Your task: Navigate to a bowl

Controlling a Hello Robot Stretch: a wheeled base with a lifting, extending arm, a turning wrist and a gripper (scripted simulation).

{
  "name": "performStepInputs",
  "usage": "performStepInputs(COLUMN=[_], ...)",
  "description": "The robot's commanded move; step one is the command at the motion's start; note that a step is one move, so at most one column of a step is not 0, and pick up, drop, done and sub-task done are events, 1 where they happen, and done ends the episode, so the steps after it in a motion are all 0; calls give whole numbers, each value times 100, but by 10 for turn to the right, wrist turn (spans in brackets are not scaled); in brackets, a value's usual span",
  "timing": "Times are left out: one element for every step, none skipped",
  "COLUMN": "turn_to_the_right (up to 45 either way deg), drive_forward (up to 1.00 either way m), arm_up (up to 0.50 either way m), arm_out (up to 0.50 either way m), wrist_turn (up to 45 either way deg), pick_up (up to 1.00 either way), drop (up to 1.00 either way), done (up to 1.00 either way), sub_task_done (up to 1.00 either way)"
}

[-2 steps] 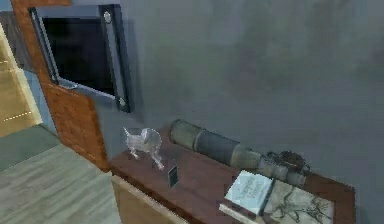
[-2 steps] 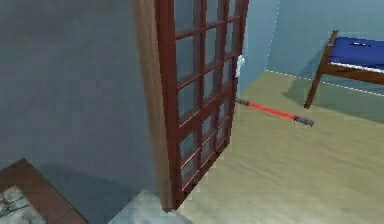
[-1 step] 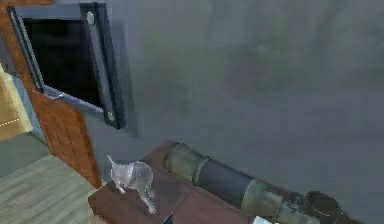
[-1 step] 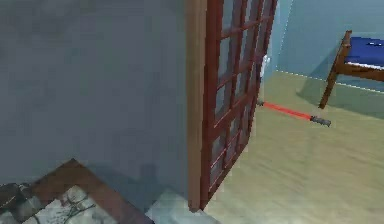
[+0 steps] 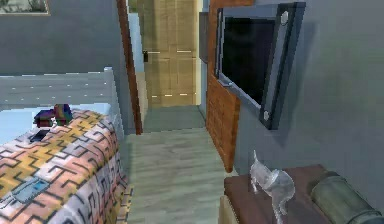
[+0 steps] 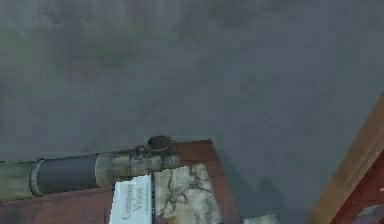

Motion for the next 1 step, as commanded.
performStepInputs(turn_to_the_right=[-90], drive_forward=[0], arm_up=[0], arm_out=[0], wrist_turn=[0], pick_up=[0], drop=[0], done=[0], sub_task_done=[0])
